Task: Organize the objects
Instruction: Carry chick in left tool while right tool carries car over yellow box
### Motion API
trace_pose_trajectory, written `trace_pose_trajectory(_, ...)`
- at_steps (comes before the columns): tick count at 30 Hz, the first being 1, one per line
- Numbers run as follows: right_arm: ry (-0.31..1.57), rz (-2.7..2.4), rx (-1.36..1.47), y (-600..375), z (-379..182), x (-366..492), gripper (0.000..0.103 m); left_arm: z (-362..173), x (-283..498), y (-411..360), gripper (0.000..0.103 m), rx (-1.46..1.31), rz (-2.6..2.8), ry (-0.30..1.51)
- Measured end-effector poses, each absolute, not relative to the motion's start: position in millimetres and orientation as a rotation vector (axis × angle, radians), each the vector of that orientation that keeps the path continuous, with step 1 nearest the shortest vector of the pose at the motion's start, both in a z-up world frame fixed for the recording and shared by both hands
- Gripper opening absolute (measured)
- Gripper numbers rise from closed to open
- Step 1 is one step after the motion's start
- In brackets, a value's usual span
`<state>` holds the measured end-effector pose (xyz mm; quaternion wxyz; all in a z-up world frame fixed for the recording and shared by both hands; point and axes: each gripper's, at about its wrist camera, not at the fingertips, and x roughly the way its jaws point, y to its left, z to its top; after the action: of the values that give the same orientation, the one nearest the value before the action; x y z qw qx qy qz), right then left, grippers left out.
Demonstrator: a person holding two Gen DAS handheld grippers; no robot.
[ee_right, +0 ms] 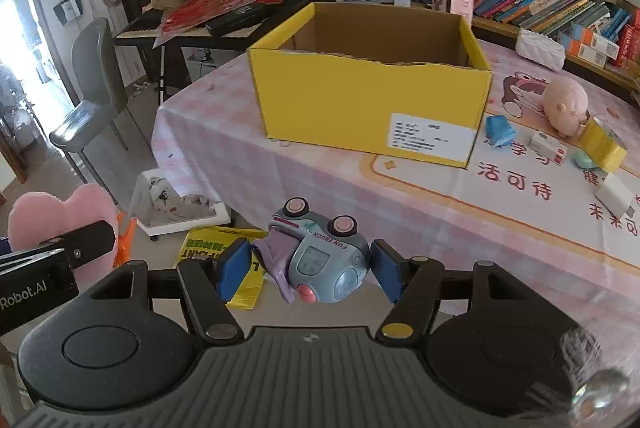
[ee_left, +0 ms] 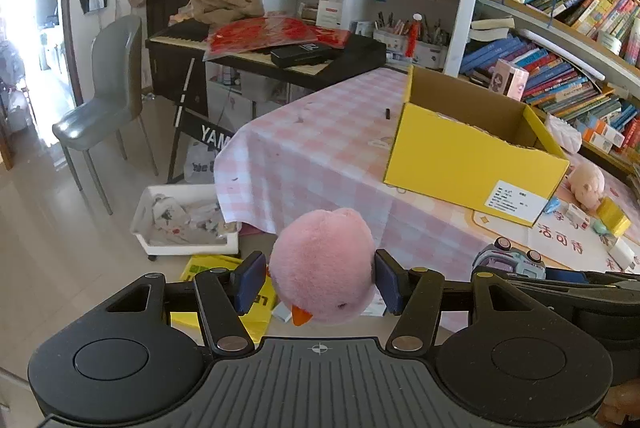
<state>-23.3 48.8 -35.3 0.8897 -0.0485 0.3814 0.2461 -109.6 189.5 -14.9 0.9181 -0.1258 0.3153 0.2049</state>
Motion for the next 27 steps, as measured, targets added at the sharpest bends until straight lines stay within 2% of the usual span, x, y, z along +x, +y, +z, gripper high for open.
trace_pose_trajectory(27, 0.719, 0.379, -0.058, 27, -17, -16, 0.064, -4, -81, 176, 0.058, -0.200, 0.261, 0.608)
